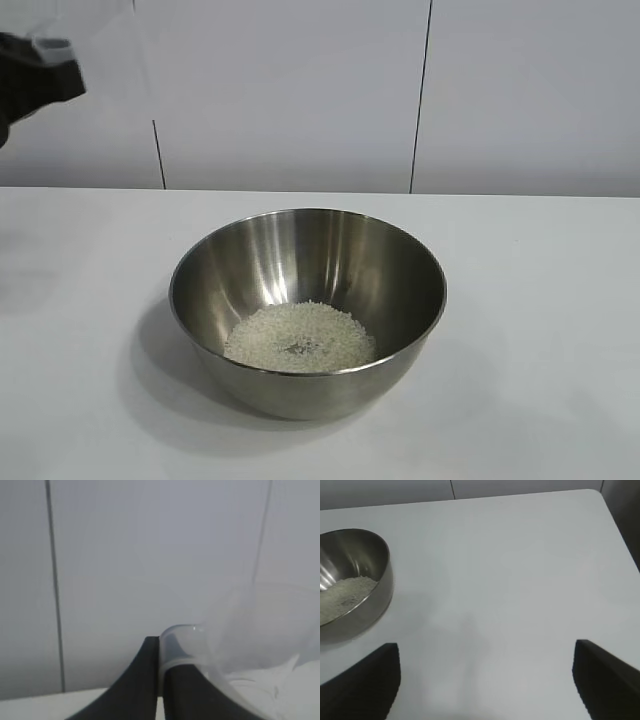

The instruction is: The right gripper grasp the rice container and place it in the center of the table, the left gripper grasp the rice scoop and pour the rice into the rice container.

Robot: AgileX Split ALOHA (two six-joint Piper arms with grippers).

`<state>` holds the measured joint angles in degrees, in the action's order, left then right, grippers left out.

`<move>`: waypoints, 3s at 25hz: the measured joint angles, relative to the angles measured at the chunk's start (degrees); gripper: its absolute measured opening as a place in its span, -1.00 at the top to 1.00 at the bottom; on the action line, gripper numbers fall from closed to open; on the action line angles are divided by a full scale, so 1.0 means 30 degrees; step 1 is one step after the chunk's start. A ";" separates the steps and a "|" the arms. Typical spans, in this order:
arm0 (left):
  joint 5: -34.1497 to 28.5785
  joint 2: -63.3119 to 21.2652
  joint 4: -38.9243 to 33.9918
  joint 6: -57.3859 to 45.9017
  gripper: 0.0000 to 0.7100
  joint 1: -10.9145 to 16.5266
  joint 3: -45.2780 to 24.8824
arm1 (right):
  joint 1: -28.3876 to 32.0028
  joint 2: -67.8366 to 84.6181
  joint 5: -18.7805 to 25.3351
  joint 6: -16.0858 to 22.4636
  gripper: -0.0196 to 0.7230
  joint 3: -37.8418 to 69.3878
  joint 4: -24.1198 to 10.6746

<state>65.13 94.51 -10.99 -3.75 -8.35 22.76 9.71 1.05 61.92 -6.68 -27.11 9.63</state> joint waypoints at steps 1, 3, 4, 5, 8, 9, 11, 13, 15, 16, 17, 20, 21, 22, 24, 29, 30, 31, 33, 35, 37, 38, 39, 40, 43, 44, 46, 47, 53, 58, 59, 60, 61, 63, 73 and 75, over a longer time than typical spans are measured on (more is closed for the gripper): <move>0.0084 0.0529 -0.0148 0.0013 0.98 0.0000 0.0000 | 0.0000 0.0000 0.0000 0.0000 -0.78 0.0000 0.0015; 0.0106 0.1797 -0.0341 0.0013 0.98 0.0000 0.0000 | 0.0000 0.0000 -0.0018 0.0000 -0.78 0.0000 0.0034; 0.0106 0.2309 -0.0339 0.0013 0.98 0.0000 0.0000 | 0.0000 0.0000 -0.0018 0.0019 -0.78 0.0000 0.0034; 0.0106 0.2861 -0.0339 0.0013 0.98 0.0000 0.0018 | 0.0000 0.0000 -0.0037 0.0019 -0.78 0.0000 0.0034; 0.0106 0.4092 -0.0339 0.0013 0.98 0.0000 0.0018 | 0.0000 0.0000 -0.0037 0.0019 -0.78 0.0000 0.0053; 0.0106 0.4438 -0.0339 0.0013 0.98 0.0000 0.0018 | 0.0000 0.0000 -0.0037 0.0019 -0.78 0.0000 0.0053; 0.0106 0.5007 -0.0339 0.0013 0.98 0.0000 0.0018 | 0.0000 0.0000 -0.0037 0.0019 -0.78 0.0000 0.0053; 0.0106 0.5570 -0.0339 0.0060 0.98 0.0000 0.0018 | 0.0000 0.0000 -0.0056 0.0019 -0.78 0.0000 0.0053; 0.0106 0.6011 -0.0339 0.0212 0.98 0.0000 0.0018 | 0.0000 0.0000 -0.0056 0.0019 -0.78 0.0000 0.0053; 0.0106 0.6235 -0.0339 0.0279 0.98 0.0000 0.0056 | 0.0000 0.0000 -0.0056 0.0019 -0.78 0.0000 0.0053; 0.0123 0.6441 -0.0339 0.0324 0.98 0.0000 0.0150 | 0.0000 0.0000 -0.0056 0.0019 -0.78 0.0000 0.0053; 0.0147 0.6981 -0.0339 0.0364 0.98 0.0000 0.0515 | 0.0000 0.0000 -0.0056 0.0019 -0.78 0.0000 0.0066; 0.0145 0.7129 -0.0339 0.0364 0.98 0.0000 0.0637 | 0.0000 0.0000 -0.0056 0.0019 -0.78 0.0000 0.0066; 0.0145 0.7219 -0.0365 0.0364 0.98 0.0000 0.0728 | 0.0000 0.0000 -0.0056 0.0019 -0.78 0.0000 0.0066; 0.0191 0.7485 -0.0401 0.0364 0.98 0.0000 0.0909 | 0.0000 0.0000 -0.0056 0.0019 -0.78 0.0000 0.0066; 0.0230 0.8283 -0.0415 0.0364 0.98 0.0000 0.1001 | 0.0000 0.0000 -0.0056 0.0019 -0.78 0.0000 0.0066; 0.0230 0.8325 -0.0415 0.0364 0.98 0.0000 0.1001 | 0.0000 0.0000 -0.0056 0.0019 -0.78 0.0000 0.0066; 0.0230 0.8325 -0.0415 0.0364 0.96 0.0000 0.1001 | 0.0000 0.0000 -0.0069 0.0019 -0.78 0.0000 0.0066; 0.0230 0.8347 -0.0415 0.0364 0.85 0.0000 0.1001 | 0.0000 0.0000 -0.0069 0.0019 -0.78 0.0000 0.0066; 0.0230 0.8347 -0.0415 0.0504 0.68 0.0000 0.1001 | 0.0000 0.0000 -0.0069 0.0019 -0.78 0.0000 0.0066; 0.0250 0.8347 -0.0415 0.0789 0.43 0.0000 0.1001 | 0.0000 0.0000 -0.0069 0.0019 -0.78 0.0000 0.0066; 0.0250 0.8347 -0.0415 0.0904 0.31 0.0000 0.1016 | 0.0000 0.0000 -0.0069 0.0019 -0.78 0.0000 0.0066; 0.0267 0.8347 -0.0415 0.1109 0.20 0.0000 0.1016 | 0.0000 0.0000 -0.0069 0.0019 -0.78 0.0000 0.0066; 0.0264 0.8347 -0.0415 0.1358 0.09 0.0000 0.1016 | 0.0000 0.0000 -0.0069 0.0019 -0.78 0.0000 0.0066; 0.0269 0.8347 -0.0415 0.1965 -0.08 0.0000 0.0798 | 0.0000 0.0000 -0.0069 0.0019 -0.78 0.0000 0.0066; 0.0286 0.8347 -0.0415 0.2178 -0.11 0.0015 0.0654 | 0.0000 0.0000 -0.0069 0.0019 -0.78 0.0000 0.0066; 0.0286 0.8347 -0.0415 0.2725 -0.17 0.0015 0.0172 | 0.0000 0.0000 -0.0069 0.0019 -0.78 0.0000 0.0066; 0.0286 0.8347 -0.0415 0.3023 -0.20 0.0015 -0.0055 | 0.0000 0.0000 -0.0069 0.0035 -0.78 0.0000 0.0066; 0.0286 0.7801 -0.0242 0.3880 -0.46 0.0015 -0.1434 | 0.0000 0.0000 -0.0069 0.0035 -0.78 0.0000 0.0066; 0.0132 0.4627 0.1644 0.4403 -0.52 0.0015 -0.2471 | 0.0000 0.0000 -0.0069 0.0038 -0.78 0.0000 0.0066; -0.0533 0.3633 0.1898 0.4576 -0.52 0.0034 -0.2471 | 0.0000 0.0000 -0.0069 0.0038 -0.78 0.0000 0.0066; -0.1758 0.2570 0.1990 0.4713 -0.52 0.0034 -0.2371 | 0.0000 0.0000 -0.0048 0.0038 -0.78 0.0000 0.0066; -0.3219 0.1665 0.2013 0.4716 -0.52 0.0034 -0.2158 | 0.0000 0.0000 -0.0048 0.0038 -0.78 0.0000 0.0066; -0.7724 -0.0469 0.2019 0.4397 -0.52 0.0034 -0.1266 | 0.0000 0.0000 -0.0066 0.0055 -0.78 0.0000 0.0066; -3.0384 -0.4421 0.1960 0.1925 -0.52 0.1371 1.0702 | 0.0000 0.0000 -0.0066 0.0071 -0.78 0.0000 0.0066; -3.1766 -0.4421 0.3129 0.2930 -0.52 0.2764 1.2471 | 0.0000 0.0000 -0.0066 0.0071 -0.78 0.0000 0.0066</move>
<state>-30.16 81.24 -1.60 5.04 -0.06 60.17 9.71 1.05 61.72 -6.46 -27.11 9.83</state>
